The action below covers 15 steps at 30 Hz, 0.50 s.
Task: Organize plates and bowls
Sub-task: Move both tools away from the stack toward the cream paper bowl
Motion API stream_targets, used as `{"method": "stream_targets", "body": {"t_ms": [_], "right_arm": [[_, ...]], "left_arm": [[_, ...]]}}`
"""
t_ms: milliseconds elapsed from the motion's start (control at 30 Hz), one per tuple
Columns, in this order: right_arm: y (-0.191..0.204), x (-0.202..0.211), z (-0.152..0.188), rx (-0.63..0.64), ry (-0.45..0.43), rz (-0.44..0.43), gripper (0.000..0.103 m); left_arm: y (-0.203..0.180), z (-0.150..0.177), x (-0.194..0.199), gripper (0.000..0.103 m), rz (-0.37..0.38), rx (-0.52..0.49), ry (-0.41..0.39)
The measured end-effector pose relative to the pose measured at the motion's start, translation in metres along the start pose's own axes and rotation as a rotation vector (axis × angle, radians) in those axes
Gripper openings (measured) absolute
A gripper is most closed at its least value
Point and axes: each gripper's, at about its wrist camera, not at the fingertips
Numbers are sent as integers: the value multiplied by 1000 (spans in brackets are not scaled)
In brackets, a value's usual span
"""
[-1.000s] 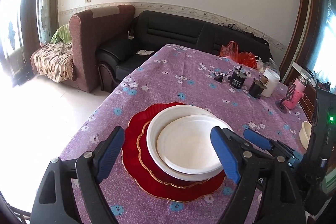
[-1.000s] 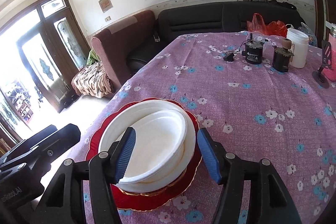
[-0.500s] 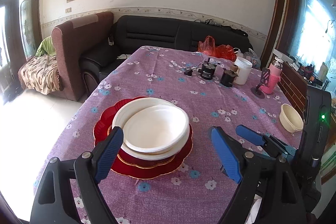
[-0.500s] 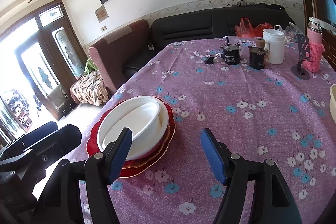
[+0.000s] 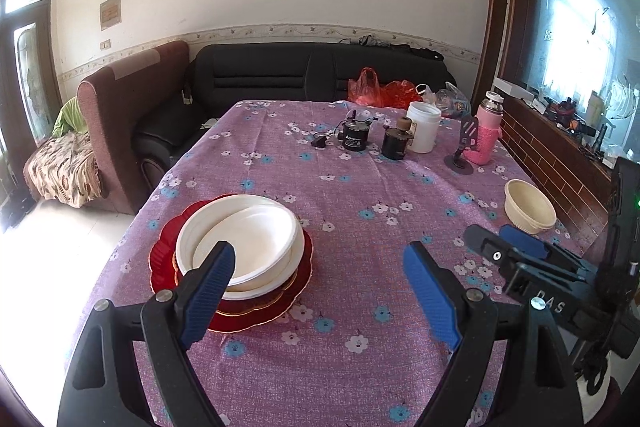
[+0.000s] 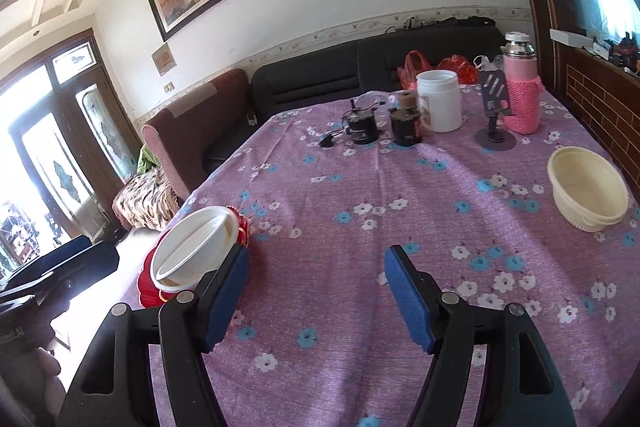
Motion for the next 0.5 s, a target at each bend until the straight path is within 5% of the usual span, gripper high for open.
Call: {"method": "stream_targets", "body": {"t_ms": [200, 500], "right_arm": [[-36, 71, -18, -28, -105, 74, 74], [-88, 196, -63, -46, -254, 262, 79]], "left_arm": [[-20, -13, 15, 86, 48, -21, -20], [-51, -51, 40, 86, 257, -20, -3]]}}
Point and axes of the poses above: each gripper's, at about its wrist camera, not at the fingertips, and x roughly against the way its jaws point, y to its left, z to its underside, and after that the axes turned 11 degrees about -z, right-handed
